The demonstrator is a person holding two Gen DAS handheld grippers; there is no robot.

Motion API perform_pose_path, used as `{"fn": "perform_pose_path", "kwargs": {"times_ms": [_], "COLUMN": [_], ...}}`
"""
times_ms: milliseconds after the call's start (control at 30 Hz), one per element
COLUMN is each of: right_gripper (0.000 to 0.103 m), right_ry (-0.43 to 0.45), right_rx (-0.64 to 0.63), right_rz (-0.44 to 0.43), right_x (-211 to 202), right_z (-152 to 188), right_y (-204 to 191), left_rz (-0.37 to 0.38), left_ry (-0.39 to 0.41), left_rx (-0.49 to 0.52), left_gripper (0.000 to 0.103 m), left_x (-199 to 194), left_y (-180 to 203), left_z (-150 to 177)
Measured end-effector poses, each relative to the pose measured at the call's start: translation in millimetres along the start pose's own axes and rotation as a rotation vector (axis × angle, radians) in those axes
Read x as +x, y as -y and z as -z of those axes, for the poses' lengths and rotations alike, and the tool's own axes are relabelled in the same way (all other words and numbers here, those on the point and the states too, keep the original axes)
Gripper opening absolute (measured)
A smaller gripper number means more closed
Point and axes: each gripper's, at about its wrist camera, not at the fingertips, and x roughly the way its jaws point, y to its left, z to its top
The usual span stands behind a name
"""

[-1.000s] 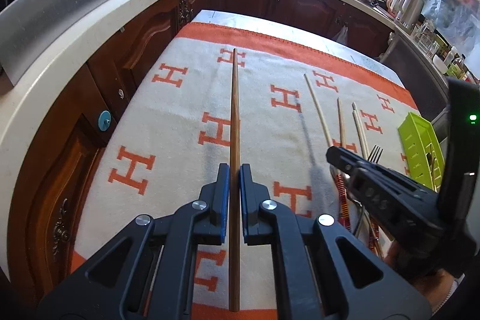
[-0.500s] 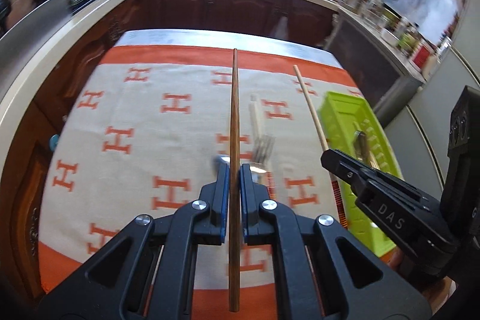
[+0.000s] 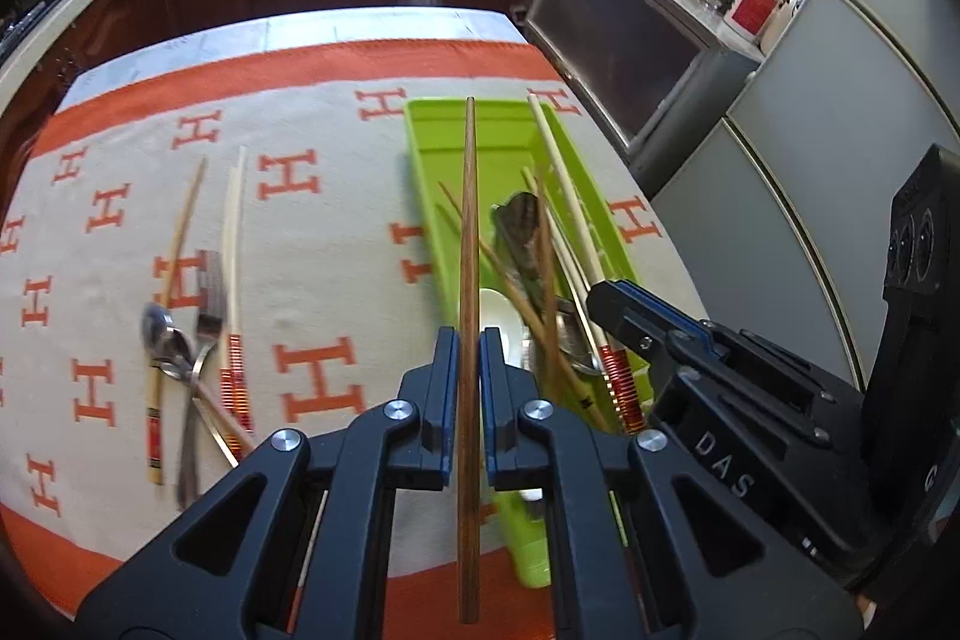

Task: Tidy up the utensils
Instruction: 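Lower both chopsticks into the green tray and open both grippers, then withdraw both open grippers from the tray back toward the utensil pile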

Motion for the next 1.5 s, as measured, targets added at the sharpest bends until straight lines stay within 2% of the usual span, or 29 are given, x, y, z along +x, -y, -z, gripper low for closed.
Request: {"fn": "perform_pose_path", "kwargs": {"times_ms": [267, 700, 933, 1200, 1500], "right_gripper": [0.006, 0.007, 0.007, 0.007, 0.007], "right_ry": [-0.047, 0.055, 0.063, 0.038, 0.006], "right_rx": [0.070, 0.199, 0.221, 0.204, 0.133], "right_rz": [0.002, -0.005, -0.004, -0.017, -0.049], "right_x": [9.9, -12.8, -16.4, -13.8, -11.6], "right_z": [1.0, -2.8, -3.1, 2.5, 12.8], "right_y": [31.8, 60.2, 67.2, 56.3, 22.8], "left_rz": [0.012, 0.040, 0.060, 0.014, -0.079], "left_ry": [-0.044, -0.086, -0.133, -0.118, -0.045], "left_rx": [-0.006, -0.035, -0.048, -0.021, -0.030], "left_gripper": [0.005, 0.005, 0.005, 0.027, 0.032], "left_x": [26.4, 47.9, 57.8, 39.5, -8.9], "left_y": [19.3, 31.2, 32.6, 22.7, -20.2], "left_z": [-6.6, -14.1, -10.5, 0.7, 12.2]}}
